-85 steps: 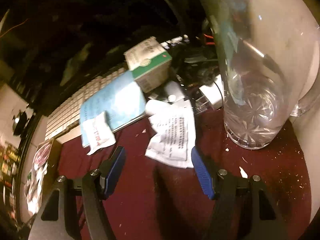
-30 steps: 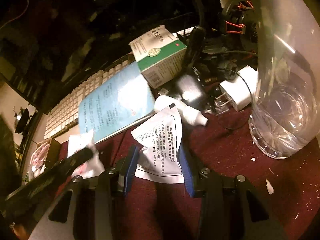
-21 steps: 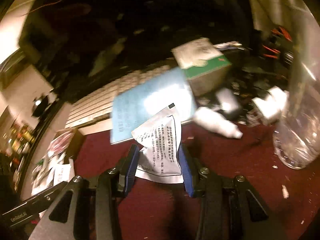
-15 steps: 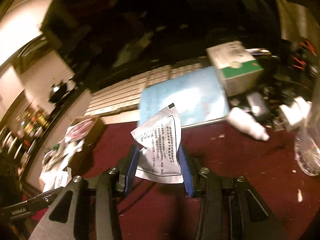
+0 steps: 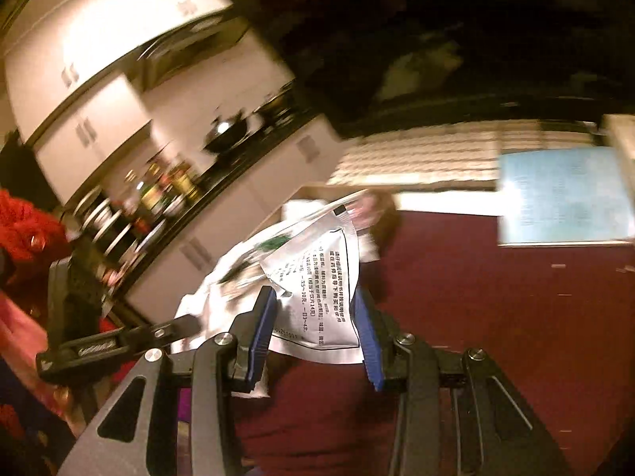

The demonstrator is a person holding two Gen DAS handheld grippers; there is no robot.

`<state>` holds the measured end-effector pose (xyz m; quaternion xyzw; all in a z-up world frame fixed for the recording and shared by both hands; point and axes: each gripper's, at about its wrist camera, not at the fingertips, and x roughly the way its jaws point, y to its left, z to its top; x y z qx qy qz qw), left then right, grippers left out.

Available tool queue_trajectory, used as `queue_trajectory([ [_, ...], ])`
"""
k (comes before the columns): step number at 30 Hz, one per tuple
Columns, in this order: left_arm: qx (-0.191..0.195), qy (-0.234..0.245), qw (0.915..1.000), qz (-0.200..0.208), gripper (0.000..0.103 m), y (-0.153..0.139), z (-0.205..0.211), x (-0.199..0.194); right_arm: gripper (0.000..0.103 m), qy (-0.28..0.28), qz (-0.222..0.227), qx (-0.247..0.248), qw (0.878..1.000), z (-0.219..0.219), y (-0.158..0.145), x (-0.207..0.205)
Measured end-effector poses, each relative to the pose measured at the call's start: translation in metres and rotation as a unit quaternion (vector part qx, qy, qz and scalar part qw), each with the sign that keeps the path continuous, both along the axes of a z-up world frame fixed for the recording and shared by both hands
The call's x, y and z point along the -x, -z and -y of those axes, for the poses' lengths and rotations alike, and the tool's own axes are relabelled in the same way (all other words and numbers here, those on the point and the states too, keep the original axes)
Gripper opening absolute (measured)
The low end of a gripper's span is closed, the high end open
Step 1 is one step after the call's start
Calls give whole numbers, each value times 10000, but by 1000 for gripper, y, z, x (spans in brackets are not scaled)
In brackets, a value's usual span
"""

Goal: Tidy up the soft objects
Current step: 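Carry both packets over the box and open both tools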

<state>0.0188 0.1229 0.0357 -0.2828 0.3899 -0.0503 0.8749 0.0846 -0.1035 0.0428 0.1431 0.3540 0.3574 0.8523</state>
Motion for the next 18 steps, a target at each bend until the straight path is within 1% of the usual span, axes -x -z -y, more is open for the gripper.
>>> queue_trajectory([
  [2,-51,-46,9999,-105,28,3,-7,-1,40,-184,-6,146,9997,-24,0,0],
  [4,-108,-153,9996,-197,28,8,-14,-2,40,-218,-3,429,9988,-46,1,-5],
  [7,21,-263,9993,-267,28,13,-29,-5,40,-258,-74,707,9971,-70,8,-14],
  [8,50,-290,9993,-248,28,14,-33,-8,40,-252,-127,758,9967,-74,11,-16],
  [10,53,-307,9985,-459,28,18,-38,-16,40,-233,-232,843,9959,-84,15,-21],
  [12,64,-257,9983,-527,29,21,-40,-19,40,-247,-314,863,9955,-88,20,-21],
  [18,109,-240,9977,-620,29,31,-39,-27,40,-204,-304,1056,9937,-99,26,-17],
])
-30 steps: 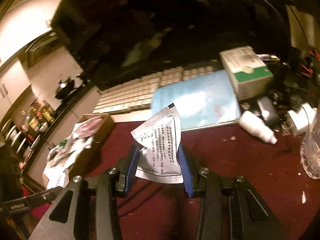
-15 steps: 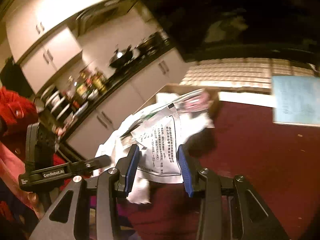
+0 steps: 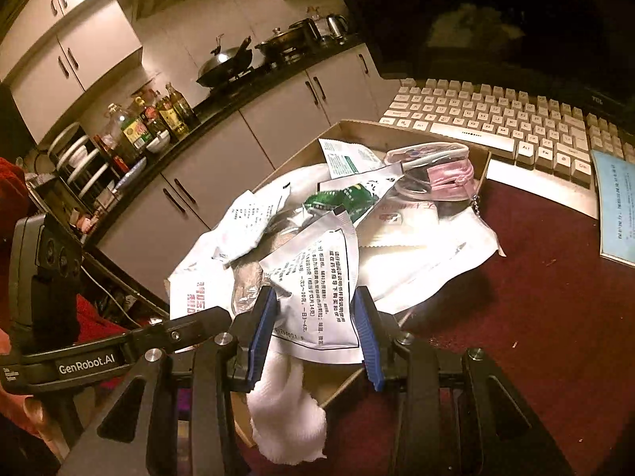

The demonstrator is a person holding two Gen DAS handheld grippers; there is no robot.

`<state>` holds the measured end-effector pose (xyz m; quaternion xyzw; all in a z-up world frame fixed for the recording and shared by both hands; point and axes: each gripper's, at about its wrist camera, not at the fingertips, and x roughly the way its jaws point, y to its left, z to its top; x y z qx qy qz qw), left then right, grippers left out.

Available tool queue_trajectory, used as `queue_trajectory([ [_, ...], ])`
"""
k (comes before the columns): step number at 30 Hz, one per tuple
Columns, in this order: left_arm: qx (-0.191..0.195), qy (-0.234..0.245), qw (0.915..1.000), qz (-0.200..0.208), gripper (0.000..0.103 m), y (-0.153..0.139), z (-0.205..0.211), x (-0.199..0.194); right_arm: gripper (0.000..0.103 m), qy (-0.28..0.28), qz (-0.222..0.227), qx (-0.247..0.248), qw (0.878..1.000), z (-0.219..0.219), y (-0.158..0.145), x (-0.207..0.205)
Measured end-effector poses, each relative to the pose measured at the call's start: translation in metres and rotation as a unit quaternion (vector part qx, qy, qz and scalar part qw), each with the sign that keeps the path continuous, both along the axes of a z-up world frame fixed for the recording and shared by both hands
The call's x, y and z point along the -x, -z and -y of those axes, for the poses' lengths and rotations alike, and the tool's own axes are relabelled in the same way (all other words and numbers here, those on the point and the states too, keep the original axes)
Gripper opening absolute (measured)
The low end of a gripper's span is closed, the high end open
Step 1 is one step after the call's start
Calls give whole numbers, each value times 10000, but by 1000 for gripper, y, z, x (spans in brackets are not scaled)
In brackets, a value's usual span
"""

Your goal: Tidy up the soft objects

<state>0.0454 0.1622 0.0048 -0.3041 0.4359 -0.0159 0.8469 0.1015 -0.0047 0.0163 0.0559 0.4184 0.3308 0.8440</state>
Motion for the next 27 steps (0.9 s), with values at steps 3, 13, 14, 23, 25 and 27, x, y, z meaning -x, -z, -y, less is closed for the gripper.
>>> queue_trajectory([
  [3,89,64,9999,21,30,3,2,-1,43,28,-29,-59,10000,0,1,-1],
  [13,-11,-528,9952,821,61,-17,-11,24,63,75,45,-632,9980,21,-6,12],
  [14,-124,-601,9944,858,61,-19,-13,24,63,87,27,-657,9978,23,-6,13],
  [23,-259,-1023,9892,1017,61,-30,-21,30,63,127,-108,-929,9955,43,-4,25],
  [25,-554,-1032,9879,1021,61,-36,-9,37,63,150,-130,-947,9953,51,-5,34],
  [27,-1200,-941,9839,933,61,-41,16,42,63,189,-86,-848,9962,56,-6,42],
])
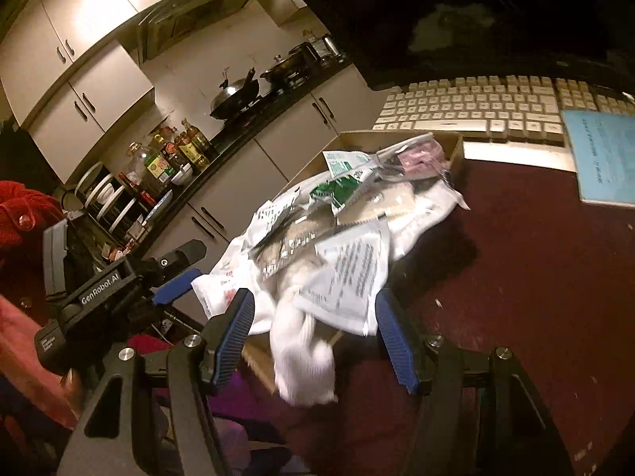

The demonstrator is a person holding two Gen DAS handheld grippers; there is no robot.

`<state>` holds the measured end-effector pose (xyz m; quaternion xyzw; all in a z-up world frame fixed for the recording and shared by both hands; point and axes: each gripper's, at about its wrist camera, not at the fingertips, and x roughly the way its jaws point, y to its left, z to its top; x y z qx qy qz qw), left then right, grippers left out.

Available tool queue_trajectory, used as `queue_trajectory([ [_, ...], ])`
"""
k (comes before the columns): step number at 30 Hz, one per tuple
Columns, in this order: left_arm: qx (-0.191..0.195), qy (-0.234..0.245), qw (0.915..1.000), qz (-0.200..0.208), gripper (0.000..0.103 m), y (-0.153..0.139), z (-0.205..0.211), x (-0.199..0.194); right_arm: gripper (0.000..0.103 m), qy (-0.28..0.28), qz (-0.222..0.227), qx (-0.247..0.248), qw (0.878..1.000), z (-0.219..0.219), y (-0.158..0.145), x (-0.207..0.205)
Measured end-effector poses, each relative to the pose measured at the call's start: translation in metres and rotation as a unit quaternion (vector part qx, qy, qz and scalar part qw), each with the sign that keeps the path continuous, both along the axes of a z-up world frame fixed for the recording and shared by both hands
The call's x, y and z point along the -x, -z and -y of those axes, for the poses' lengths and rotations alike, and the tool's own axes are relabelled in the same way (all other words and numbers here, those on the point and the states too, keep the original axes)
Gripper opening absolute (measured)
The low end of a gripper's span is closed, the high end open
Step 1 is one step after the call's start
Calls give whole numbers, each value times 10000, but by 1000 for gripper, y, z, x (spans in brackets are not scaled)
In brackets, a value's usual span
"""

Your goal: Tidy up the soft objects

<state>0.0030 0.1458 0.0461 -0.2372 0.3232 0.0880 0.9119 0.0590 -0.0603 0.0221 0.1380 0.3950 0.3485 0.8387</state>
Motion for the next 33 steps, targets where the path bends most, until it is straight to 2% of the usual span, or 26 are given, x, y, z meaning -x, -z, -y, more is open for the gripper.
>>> queue_trajectory([
  [2,-318,202,9993,-43,61,-2,22,5,63,97,14,113,9999,5,1,9],
  [5,-213,255,9994,6,61,-4,36,12,64,115,35,236,9996,8,2,17],
  [8,-622,102,9980,-29,61,-9,48,13,80,247,173,407,9987,12,1,24],
  [11,-852,-70,9963,-68,61,-10,55,10,80,379,215,474,9979,19,-1,27],
  [16,-811,-14,9951,-560,61,-5,56,6,80,193,19,324,9993,26,-2,27],
  [21,-1307,20,9883,-783,61,-5,64,7,80,170,384,583,9974,16,-11,39],
  [24,-1280,-21,9890,-739,61,-4,65,10,80,73,482,625,9969,11,-13,44],
  [33,-1243,17,9885,-862,61,1,63,9,80,42,405,585,9975,10,-9,44],
])
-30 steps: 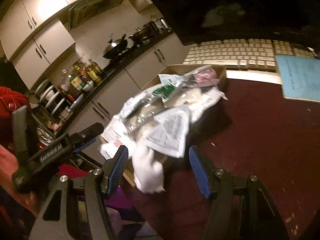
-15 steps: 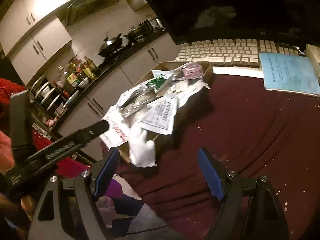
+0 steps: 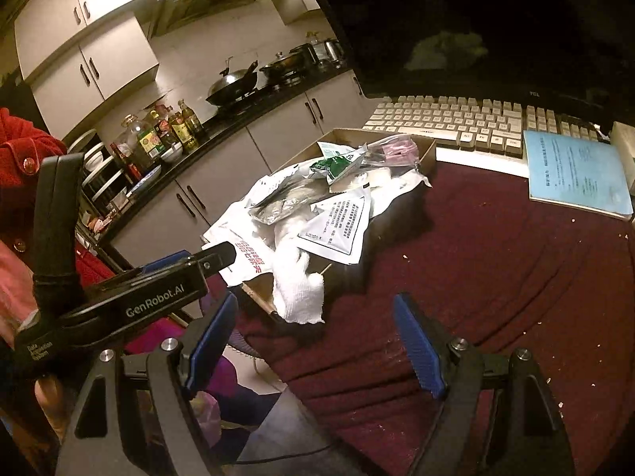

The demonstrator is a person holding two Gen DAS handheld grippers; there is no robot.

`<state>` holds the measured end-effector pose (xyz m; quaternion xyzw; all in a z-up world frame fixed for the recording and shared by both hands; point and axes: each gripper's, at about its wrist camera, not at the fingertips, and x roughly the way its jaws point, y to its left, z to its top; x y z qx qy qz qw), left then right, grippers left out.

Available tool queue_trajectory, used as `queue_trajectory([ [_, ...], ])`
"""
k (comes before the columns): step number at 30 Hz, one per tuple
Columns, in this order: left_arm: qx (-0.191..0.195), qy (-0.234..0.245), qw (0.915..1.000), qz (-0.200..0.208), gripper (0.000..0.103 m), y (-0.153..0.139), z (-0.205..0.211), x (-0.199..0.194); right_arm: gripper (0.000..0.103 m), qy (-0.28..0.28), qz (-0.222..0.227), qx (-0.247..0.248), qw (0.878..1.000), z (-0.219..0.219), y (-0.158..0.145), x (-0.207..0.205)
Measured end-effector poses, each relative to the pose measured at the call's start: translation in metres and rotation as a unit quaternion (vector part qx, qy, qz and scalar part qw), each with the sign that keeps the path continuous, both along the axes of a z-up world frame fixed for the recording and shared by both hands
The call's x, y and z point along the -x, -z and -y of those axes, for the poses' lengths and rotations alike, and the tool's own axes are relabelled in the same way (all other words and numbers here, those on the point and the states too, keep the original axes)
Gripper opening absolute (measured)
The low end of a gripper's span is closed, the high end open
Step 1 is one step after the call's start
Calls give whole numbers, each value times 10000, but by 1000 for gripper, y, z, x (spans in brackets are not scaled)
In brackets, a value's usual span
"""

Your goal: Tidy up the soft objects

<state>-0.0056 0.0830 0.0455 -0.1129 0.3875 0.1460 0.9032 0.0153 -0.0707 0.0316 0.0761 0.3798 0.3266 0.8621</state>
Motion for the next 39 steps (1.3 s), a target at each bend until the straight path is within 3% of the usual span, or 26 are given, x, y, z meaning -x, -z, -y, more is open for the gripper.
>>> queue_trajectory([
  [39,24,109,9999,-132,61,7,5,-2,80,-3,-28,37,10000,-2,1,2],
])
